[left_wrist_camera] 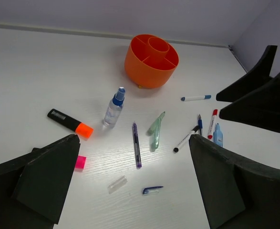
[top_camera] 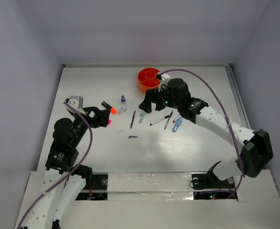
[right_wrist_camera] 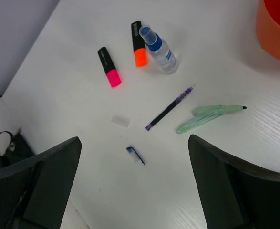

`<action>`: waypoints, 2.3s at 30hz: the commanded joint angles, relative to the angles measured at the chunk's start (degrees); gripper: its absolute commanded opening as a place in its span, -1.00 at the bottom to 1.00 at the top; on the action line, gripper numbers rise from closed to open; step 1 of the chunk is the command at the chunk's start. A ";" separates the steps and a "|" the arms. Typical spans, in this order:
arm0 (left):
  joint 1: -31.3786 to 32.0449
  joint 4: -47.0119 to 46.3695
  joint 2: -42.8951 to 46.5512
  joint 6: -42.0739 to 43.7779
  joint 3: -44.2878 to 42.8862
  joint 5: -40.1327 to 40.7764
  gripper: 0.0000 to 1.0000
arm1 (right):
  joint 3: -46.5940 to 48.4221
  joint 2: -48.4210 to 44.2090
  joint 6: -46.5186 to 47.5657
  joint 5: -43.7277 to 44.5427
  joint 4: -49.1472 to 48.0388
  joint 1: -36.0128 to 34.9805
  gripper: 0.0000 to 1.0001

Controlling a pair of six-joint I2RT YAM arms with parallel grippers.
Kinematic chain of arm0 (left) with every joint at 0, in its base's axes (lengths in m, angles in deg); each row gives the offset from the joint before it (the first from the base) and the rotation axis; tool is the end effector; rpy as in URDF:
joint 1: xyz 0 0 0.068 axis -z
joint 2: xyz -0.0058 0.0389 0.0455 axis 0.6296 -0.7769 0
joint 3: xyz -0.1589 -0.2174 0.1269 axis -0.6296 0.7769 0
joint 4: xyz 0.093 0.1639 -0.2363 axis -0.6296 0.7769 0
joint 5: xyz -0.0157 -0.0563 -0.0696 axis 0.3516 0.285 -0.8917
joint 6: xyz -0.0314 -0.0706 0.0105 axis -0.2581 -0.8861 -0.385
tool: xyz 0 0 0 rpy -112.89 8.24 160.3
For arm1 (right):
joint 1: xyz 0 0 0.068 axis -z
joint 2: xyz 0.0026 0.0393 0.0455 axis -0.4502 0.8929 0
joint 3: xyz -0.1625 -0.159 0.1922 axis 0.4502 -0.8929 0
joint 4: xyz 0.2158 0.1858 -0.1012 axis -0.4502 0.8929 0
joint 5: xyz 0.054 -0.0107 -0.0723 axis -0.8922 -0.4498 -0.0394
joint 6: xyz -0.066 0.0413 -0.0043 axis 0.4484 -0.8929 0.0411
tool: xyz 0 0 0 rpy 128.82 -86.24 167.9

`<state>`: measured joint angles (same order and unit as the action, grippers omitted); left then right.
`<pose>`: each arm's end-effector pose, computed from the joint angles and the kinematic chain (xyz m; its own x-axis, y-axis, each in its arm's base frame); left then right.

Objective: Sort the stationery into containers
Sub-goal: Pick up the stationery from the center of the board.

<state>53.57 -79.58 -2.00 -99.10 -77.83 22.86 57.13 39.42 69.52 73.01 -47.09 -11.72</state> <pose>0.1677 -0.0543 0.3673 -0.0657 -0.2491 -0.9662 0.3938 0.8832 -0.2545 0.2997 0.2597 0.3333 -0.5529 -0.0205 -0.8330 -0.6344 0.6586 0.4048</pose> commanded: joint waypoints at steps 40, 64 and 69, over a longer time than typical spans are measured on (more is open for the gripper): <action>-1.36 -2.01 0.13 -0.71 -2.57 2.97 0.98 | 49.19 48.12 11.11 20.96 15.31 -8.37 0.58; -1.36 -1.92 0.65 -0.79 -2.57 3.06 0.98 | 46.30 46.28 9.88 22.98 8.90 -8.37 -0.75; -1.36 -1.92 0.83 -0.79 -2.48 3.15 0.98 | 43.65 38.92 11.19 25.96 5.82 -8.37 -0.79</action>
<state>52.41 -79.45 -1.83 -99.56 -77.83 25.84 101.43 87.11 79.70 95.85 -34.48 -20.10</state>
